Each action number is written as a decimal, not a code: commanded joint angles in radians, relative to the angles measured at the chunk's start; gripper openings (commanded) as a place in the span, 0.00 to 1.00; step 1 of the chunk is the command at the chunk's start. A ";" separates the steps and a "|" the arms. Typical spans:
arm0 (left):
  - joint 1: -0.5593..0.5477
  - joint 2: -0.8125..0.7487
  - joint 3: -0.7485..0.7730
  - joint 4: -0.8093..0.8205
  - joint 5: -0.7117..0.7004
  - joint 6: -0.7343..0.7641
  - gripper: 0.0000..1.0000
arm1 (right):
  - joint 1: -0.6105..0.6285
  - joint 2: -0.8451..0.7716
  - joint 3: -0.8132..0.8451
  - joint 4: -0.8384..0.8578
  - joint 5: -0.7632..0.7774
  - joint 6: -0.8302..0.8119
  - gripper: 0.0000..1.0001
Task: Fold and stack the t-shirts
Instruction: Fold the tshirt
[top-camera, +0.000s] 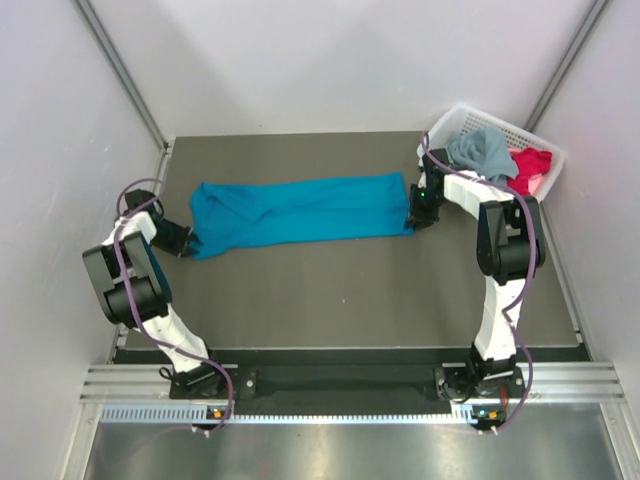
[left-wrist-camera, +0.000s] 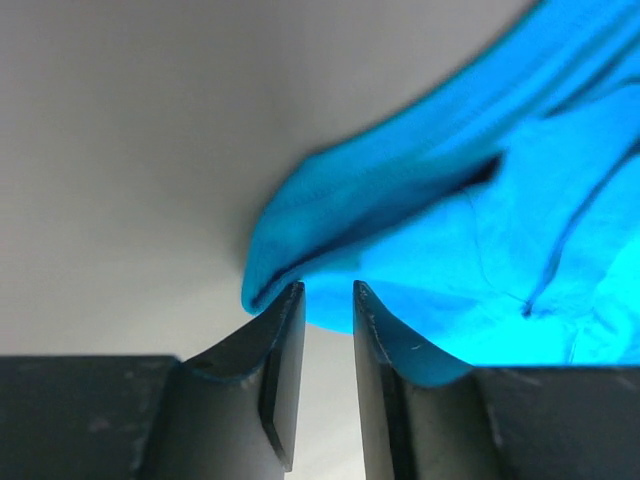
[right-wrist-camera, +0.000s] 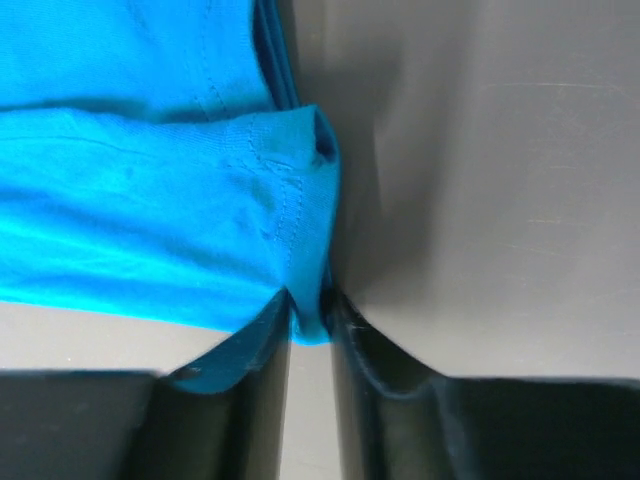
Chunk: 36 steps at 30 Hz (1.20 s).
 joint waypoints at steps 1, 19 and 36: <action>-0.042 -0.095 0.084 -0.027 -0.068 0.025 0.32 | 0.012 -0.035 0.050 -0.019 0.017 -0.025 0.28; -0.101 0.197 0.258 0.028 -0.065 0.025 0.29 | 0.022 -0.082 0.115 -0.103 0.078 -0.049 0.59; -0.059 0.134 0.330 0.082 -0.038 0.102 0.48 | 0.028 -0.084 0.125 -0.120 0.100 -0.066 0.60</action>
